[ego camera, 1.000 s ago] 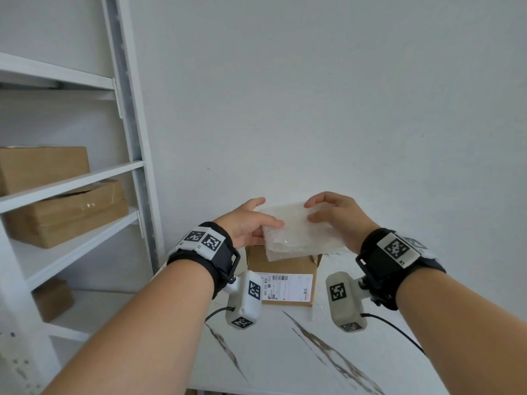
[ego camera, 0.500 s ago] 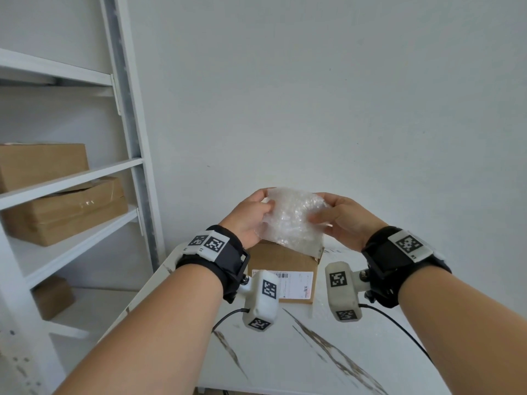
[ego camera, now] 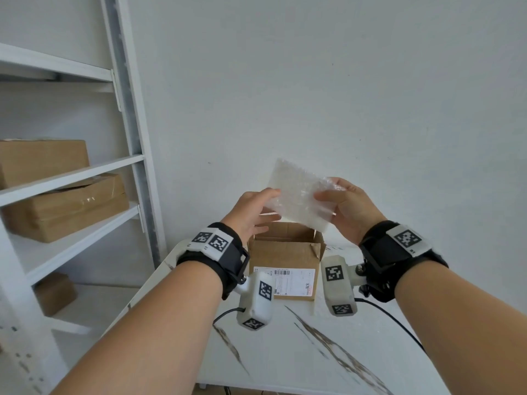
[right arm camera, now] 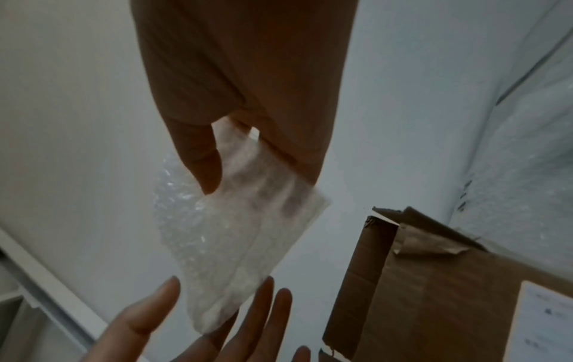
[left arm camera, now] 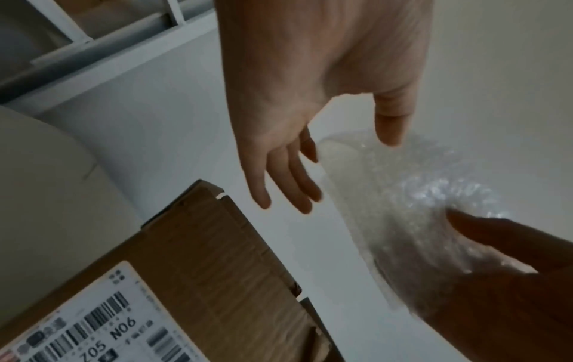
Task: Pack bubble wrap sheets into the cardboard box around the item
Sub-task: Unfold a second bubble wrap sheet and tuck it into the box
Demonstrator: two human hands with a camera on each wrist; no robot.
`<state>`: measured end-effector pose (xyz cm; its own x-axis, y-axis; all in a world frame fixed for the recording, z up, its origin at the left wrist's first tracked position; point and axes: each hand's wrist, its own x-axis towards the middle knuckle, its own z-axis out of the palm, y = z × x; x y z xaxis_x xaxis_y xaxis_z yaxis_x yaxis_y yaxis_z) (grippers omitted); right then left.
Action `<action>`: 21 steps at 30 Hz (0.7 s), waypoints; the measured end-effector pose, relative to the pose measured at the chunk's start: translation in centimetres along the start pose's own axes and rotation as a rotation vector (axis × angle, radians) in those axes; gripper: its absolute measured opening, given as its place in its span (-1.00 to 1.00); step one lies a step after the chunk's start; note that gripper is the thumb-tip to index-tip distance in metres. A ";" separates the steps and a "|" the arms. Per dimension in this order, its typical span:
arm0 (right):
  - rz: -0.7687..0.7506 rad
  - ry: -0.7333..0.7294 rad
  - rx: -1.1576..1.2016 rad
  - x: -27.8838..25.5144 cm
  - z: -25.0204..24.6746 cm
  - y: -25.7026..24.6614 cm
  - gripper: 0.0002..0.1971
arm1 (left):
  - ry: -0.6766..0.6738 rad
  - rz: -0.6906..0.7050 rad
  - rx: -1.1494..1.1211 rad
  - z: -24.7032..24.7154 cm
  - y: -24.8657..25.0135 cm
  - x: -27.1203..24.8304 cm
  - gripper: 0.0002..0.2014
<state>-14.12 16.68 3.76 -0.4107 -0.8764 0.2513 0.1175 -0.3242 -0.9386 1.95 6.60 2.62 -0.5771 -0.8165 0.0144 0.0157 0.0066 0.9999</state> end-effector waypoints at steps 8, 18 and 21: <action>0.016 -0.054 0.015 -0.1 0.8 0.2 -0.78 | -0.021 0.064 -0.195 0.1 -0.1 0.6 -0.64; 0.172 -0.224 -0.080 -0.7 1.6 0.3 -0.67 | -0.088 0.033 -0.044 1.2 -0.5 1.2 -0.68; 0.151 -0.184 -0.089 -0.7 1.9 0.3 -0.64 | -0.150 -0.001 0.027 1.6 -0.5 1.2 -0.72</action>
<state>-12.13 16.49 3.71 -0.2217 -0.9654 0.1376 0.0813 -0.1589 -0.9839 -0.05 6.52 2.12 -0.6927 -0.7211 0.0127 -0.0057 0.0230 0.9997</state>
